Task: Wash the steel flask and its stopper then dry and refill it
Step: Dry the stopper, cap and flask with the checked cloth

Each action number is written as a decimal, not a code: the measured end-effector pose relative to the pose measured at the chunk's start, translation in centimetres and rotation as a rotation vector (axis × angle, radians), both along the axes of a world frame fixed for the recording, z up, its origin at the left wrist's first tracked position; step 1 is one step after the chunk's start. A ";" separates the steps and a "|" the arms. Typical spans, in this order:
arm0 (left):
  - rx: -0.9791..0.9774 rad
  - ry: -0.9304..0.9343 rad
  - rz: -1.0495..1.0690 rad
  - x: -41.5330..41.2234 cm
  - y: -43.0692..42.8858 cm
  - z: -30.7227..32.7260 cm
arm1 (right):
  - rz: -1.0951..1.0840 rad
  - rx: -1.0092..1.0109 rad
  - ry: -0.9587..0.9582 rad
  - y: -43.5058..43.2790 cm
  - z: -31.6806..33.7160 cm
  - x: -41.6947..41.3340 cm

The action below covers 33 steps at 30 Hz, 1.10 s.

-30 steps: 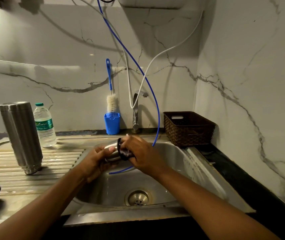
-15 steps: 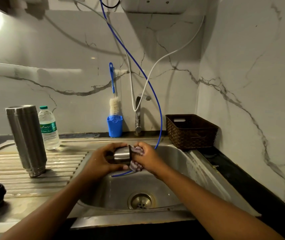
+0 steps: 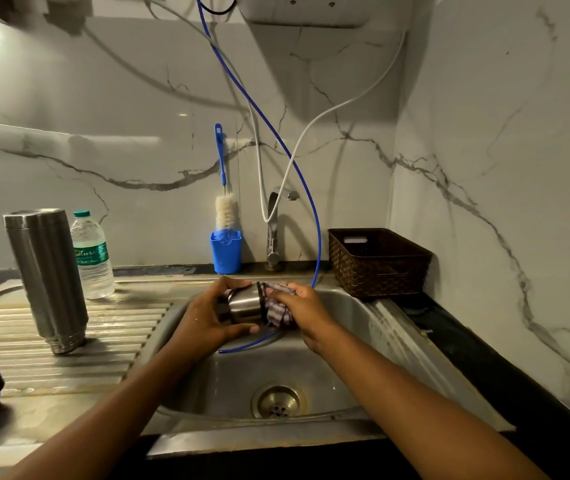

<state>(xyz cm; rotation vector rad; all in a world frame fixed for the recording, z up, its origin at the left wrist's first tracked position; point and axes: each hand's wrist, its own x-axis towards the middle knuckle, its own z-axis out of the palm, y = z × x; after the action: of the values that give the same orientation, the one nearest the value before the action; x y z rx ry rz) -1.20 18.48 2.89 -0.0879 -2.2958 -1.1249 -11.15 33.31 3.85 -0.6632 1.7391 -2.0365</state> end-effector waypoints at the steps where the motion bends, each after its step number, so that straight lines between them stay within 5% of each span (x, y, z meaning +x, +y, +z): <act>1: 0.058 0.010 0.003 -0.2 0.1 -0.1 | -0.015 -0.017 -0.036 0.0 0.1 -0.2; 10: 0.697 0.059 -0.027 -1.3 -0.9 -1.6 | -0.019 -0.099 -0.074 1.1 0.5 -1.9; 17: 0.797 0.046 -0.093 -1.3 -0.9 -1.6 | 0.012 0.098 0.298 1.1 0.8 -1.0; 22: 0.766 0.017 -0.044 -1.3 -1.5 -1.8 | 0.242 0.289 0.364 1.0 0.6 0.4; 25: 0.685 -0.042 -0.018 -1.3 -1.3 -1.9 | 0.173 0.385 0.426 0.7 -0.3 0.2; 33: 0.732 -0.058 -0.026 -1.2 -1.0 -1.5 | 0.133 0.199 0.092 1.1 -0.8 -1.6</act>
<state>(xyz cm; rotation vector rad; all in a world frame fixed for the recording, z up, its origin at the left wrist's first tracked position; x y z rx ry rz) -2.42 17.51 1.42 0.1992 -1.7943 -1.9191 -12.73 34.42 3.02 -0.7949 1.8662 -1.7424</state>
